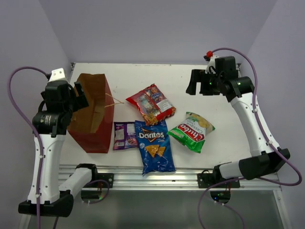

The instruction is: Place the snacks into the paper bag

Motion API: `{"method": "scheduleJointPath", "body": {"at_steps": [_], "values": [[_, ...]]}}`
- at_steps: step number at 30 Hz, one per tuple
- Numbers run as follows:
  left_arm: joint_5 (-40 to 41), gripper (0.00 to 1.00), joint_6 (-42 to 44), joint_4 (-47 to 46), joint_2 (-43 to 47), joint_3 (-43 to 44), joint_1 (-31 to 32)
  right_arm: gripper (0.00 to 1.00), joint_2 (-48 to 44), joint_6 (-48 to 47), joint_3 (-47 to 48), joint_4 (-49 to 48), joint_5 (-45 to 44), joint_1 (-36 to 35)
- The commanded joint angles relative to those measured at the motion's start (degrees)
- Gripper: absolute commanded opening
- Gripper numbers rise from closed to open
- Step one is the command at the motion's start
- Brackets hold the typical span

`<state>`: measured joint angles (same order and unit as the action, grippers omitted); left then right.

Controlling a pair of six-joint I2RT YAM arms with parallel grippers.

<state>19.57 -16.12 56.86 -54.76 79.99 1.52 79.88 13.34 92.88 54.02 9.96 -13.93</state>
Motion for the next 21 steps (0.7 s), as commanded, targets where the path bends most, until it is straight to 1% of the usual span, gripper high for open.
{"method": "scheduleJointPath", "body": {"at_steps": [1,4,5,7,8,10,11,14,17,21], "values": [[0.73,0.94,-0.93,-0.17,-0.7,-4.65,-0.38,0.92,-0.69,-0.86,-1.03,-0.4,-0.99,-0.39],[0.2,0.88,-0.84,-2.1,-0.61,-7.29,-0.38,0.92,-0.95,-0.69,-1.04,-0.32,-1.52,-0.3],[0.2,0.84,-0.76,-2.45,-0.78,-7.82,-0.38,0.92,-0.95,-0.69,-1.12,-0.23,-1.69,-0.3],[0.46,0.79,-0.58,-3.25,-1.13,-9.22,-0.38,0.91,-0.78,-0.77,-1.3,0.03,-1.87,-0.39],[0.55,0.74,-0.58,-3.68,-1.4,-9.49,-0.38,0.9,-0.86,-0.78,-1.65,0.12,-1.96,-0.31],[0.29,0.69,-0.58,-4.21,-1.4,-10.02,-0.38,0.89,-1.04,-0.95,-2.35,0.04,-2.05,-0.3],[0.29,0.63,-0.49,-4.56,-1.57,-10.02,-0.38,0.88,-1.13,-1.04,-3.4,-0.14,-2.05,-0.3],[0.64,0.58,-0.14,-4.83,-1.84,-9.85,-0.38,0.88,-1.21,-1.04,-5.51,-0.93,-2.13,-0.3],[0.9,0.58,0.12,-4.66,-2.19,-9.41,-0.38,0.88,-0.86,-1.13,-7.27,-1.55,-2.22,-0.3],[2.48,0.58,0.3,-2.99,-3.24,-5.99,-0.38,0.87,-0.16,-1.04,-8.07,-1.72,-2.13,-0.3]]}}
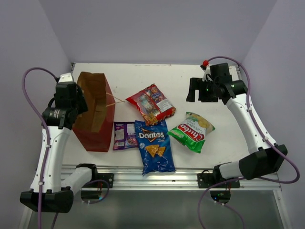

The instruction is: Place the snacks into the paper bag

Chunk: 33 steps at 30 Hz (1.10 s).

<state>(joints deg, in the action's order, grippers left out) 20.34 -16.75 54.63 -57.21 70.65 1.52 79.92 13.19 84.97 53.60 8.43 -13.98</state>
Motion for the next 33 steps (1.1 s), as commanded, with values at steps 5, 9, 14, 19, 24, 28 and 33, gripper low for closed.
{"method": "scheduleJointPath", "body": {"at_steps": [5,9,14,19,24,28,33], "values": [[4.18,0.59,0.93,0.65,-1.15,4.14,-0.38,0.87,1.11,-0.54,0.46,-1.66,-0.25,-0.44],[5.59,0.59,0.93,0.74,-0.36,2.92,-0.38,0.86,2.17,-0.27,1.08,-1.84,0.01,-0.44],[6.64,0.59,0.76,1.7,0.08,2.38,-0.38,0.85,3.31,0.17,2.04,-1.84,0.27,-0.7],[7.35,0.58,0.58,1.97,1.14,1.68,-0.38,0.85,4.01,0.08,2.31,-1.92,0.27,-0.88],[6.65,0.49,0.85,0.83,1.23,-1.74,-0.38,0.8,4.28,-0.01,1.78,-2.19,0.36,-1.14],[5.94,0.15,0.85,-0.05,1.05,-3.68,-0.38,0.78,4.02,-0.44,0.2,-2.45,-0.16,-1.14],[4.45,0.0,0.41,-1.54,1.05,-3.68,-0.38,0.79,2.87,-2.11,-3.66,-3.42,-2.89,-1.31]]}}
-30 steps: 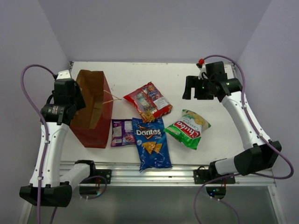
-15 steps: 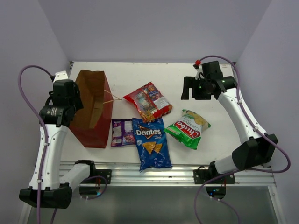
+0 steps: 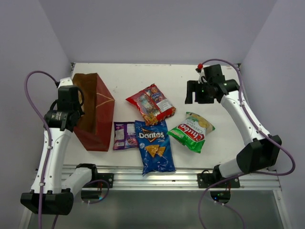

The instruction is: Place the snacks into the paper bag

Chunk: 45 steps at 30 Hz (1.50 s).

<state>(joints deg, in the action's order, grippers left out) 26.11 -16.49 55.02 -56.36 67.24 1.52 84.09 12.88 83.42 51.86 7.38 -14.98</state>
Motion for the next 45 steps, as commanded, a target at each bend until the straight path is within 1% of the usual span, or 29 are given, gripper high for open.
{"method": "scheduleJointPath", "body": {"at_steps": [1,5,8,12,16,19,23,26,27,28,29,30,32,34,35,36,37,41,44,45], "values": [[-2.19,0.0,-0.03,-2.11,0.28,-0.36,-0.38,0.8,-1.56,-2.33,-3.68,-1.84,-1.67,-0.4],[-4.31,0.0,-0.03,-3.17,0.72,-1.15,-0.38,0.83,-3.49,-5.33,-8.61,-2.9,-1.66,-3.55],[-5.54,0.0,0.06,-3.17,0.64,-0.89,-0.38,0.84,-5.87,-3.32,-12.22,-4.13,-3.76,-4.18],[-7.82,0.0,-0.38,-3.17,0.64,-0.53,-0.38,0.87,-6.49,-2.08,-14.33,-2.38,-7.19,-4.35],[-8.44,0.0,-0.38,-3.17,0.72,-0.71,-0.38,0.87,-6.84,-0.58,-16.7,-1.32,-11.06,-4.7],[-8.97,0.0,-0.38,-3.17,0.72,-0.53,-0.38,0.87,-6.31,0.65,-18.37,-0.71,-13.17,-5.32],[-9.32,0.0,-0.38,-3.17,0.81,-0.27,-0.29,0.87,-3.16,2.58,-20.48,-0.26,-12.65,-6.11],[-9.41,0.0,-0.3,-2.99,0.9,-0.01,-0.2,0.87,-2.8,4.16,-22.5,-1.23,-12.3,-6.64],[-9.32,0.0,-0.3,-2.91,1.07,-0.09,-0.2,0.83,-2.71,4.34,-23.55,-1.58,-11.86,-6.73],[-9.23,0.0,-0.3,-2.91,1.16,-0.09,-0.2,0.76,-2.71,4.69,-23.91,-1.67,-11.86,-6.81],[-9.23,0.0,-0.38,-2.99,1.08,-0.09,-0.11,0.68,-2.27,4.78,-24.26,-1.76,-11.6,-6.81],[-9.15,0.0,-0.38,-2.91,1.25,-0.01,-0.03,0.57,-2.09,4.78,-24.88,-1.76,-11.07,-6.81],[-9.15,0.0,-0.38,-2.99,1.25,-0.09,0.06,0.51,-1.66,4.96,-25.58,-2.28,-10.46,-6.9],[-9.15,0.0,-0.3,-2.91,1.43,-0.09,0.15,0.38,-1.48,5.31,-26.37,-2.72,-10.01,-7.08],[-9.06,0.0,-0.3,-2.99,1.51,-0.09,0.15,0.29,-1.48,5.4,-26.64,-2.81,-10.01,-7.16],[-9.06,0.0,-0.3,-2.91,1.6,-0.09,0.15,0.07,-1.48,5.57,-26.81,-2.81,-10.19,-7.25],[-9.14,0.0,-0.3,-2.99,1.69,-0.09,0.24,0.0,-1.65,5.66,-26.73,-2.81,-10.62,-7.43],[-9.67,0.0,-0.38,-2.91,1.95,-0.01,0.41,0.0,-3.58,5.4,-23.49,-0.02,-11.59,-7.87],[-10.9,0.0,-0.65,-2.99,2.13,0.26,0.41,0.0,-4.99,4.7,-14.98,1.84,-10.55,-8.66],[-11.51,0.0,-1.0,-2.91,2.13,0.26,0.41,0.0,-5.08,4.52,-9.21,1.85,-10.19,-9.09]]}}
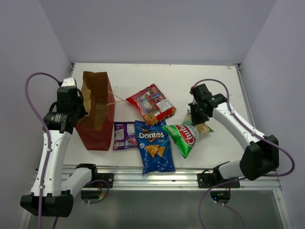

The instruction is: Place the snacks into the paper bag

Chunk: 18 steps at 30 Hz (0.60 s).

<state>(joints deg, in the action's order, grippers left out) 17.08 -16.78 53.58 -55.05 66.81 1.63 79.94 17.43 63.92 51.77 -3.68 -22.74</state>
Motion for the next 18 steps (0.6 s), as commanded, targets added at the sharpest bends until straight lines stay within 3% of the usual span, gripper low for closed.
{"method": "scheduleJointPath", "body": {"at_steps": [1,9,18], "values": [[-2.84,0.0,-0.89,-1.46,0.82,0.96,0.39,0.0,-0.75,-0.46,13.48,1.67,1.22,-2.47],[-1.89,0.0,-2.91,0.11,1.78,2.19,0.48,0.0,11.18,-1.0,49.32,-5.7,9.28,-11.88],[1.38,0.0,-4.14,1.52,4.68,2.1,0.57,0.0,24.72,7.26,63.05,-30.83,24.68,-21.46]]}}
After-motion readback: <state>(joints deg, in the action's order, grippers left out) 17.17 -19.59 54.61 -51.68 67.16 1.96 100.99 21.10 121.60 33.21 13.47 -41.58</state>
